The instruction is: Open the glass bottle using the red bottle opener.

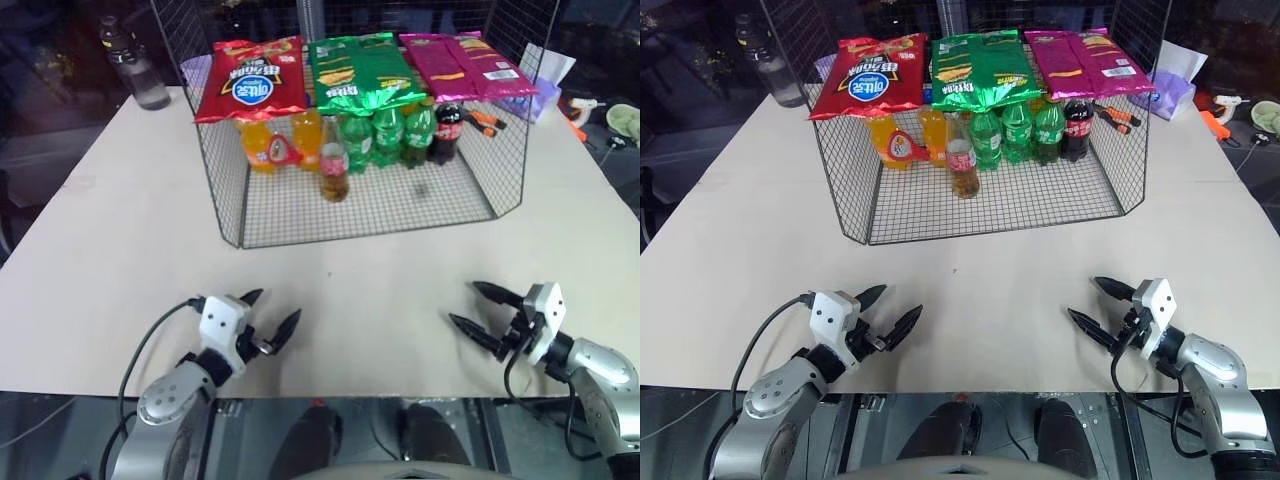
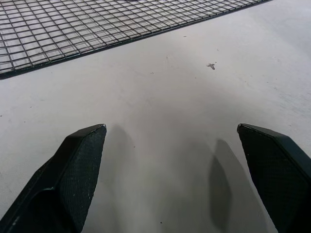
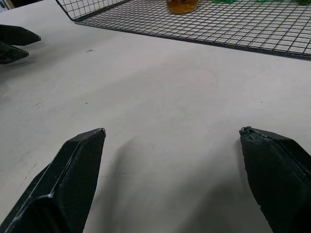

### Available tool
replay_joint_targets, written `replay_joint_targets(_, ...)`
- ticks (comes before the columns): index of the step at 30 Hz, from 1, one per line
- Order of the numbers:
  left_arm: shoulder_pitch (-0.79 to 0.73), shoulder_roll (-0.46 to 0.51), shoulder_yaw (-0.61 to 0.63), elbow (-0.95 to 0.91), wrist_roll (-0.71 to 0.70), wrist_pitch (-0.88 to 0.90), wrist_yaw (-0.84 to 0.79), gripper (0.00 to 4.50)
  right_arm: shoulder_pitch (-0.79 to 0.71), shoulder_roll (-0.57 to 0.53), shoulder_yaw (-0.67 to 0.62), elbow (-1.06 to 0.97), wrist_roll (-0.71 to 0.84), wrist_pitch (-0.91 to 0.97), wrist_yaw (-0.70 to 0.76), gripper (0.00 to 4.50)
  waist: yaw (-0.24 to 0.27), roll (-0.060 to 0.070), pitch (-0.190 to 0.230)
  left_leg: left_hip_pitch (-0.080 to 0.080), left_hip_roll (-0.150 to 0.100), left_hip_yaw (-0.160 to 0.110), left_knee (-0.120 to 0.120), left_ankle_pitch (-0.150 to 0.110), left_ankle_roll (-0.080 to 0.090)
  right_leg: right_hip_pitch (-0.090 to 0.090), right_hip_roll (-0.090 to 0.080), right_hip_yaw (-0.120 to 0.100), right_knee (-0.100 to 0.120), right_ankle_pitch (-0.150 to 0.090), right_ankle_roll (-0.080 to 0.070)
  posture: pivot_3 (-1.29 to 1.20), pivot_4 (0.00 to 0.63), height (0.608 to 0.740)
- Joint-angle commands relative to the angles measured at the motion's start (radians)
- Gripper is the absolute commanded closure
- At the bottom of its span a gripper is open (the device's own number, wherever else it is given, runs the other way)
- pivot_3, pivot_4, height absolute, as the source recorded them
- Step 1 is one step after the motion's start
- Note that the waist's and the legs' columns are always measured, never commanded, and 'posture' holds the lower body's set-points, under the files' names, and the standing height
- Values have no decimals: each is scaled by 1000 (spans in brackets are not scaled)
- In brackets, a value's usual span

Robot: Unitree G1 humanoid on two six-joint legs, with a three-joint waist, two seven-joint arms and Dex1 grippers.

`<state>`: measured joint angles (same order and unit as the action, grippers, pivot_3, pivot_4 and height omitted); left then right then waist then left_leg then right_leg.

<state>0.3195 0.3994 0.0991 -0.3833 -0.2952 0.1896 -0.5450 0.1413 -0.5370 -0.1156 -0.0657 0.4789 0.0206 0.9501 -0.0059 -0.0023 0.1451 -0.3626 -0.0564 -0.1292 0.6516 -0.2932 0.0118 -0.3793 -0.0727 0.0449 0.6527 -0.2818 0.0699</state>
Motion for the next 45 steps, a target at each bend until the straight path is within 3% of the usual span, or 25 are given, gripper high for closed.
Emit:
replay_joint_targets(1,-2,7,10,-20,23,-42,5,0,-1,-7,-24,-28,9,-7,4,28,0,0,0,0,0,0,0,0,0,0,0,0,0,0,0,0,150,740)
replay_joint_targets(23,-97,-10,26,38,-13,-51,11,0,-5,8,-9,-77,5,-1,-15,28,0,0,0,0,0,0,0,0,0,0,1,0,0,0,0,0,150,740)
replay_joint_targets(28,-220,-7,34,84,-4,-28,41,0,-24,1,-4,-168,77,59,10,28,3,0,0,0,0,-1,0,0,0,0,2,-1,1,0,0,0,150,740)
replay_joint_targets(32,-428,0,39,212,18,-32,70,0,-74,18,7,-285,175,138,-3,28,6,0,1,-1,-1,-1,1,1,-2,-1,3,-1,2,0,0,0,150,740)
replay_joint_targets(39,-676,-12,63,312,1,-6,125,0,-167,44,14,-348,184,187,-78,28,2,-5,3,-2,-3,-1,1,3,-4,-2,2,-1,3,0,0,0,150,740)
replay_joint_targets(45,-862,-37,85,511,13,-51,147,0,-191,54,25,-357,169,194,-103,28,3,-5,3,-7,-4,-1,3,3,-5,-7,2,-1,4,0,0,0,150,740)
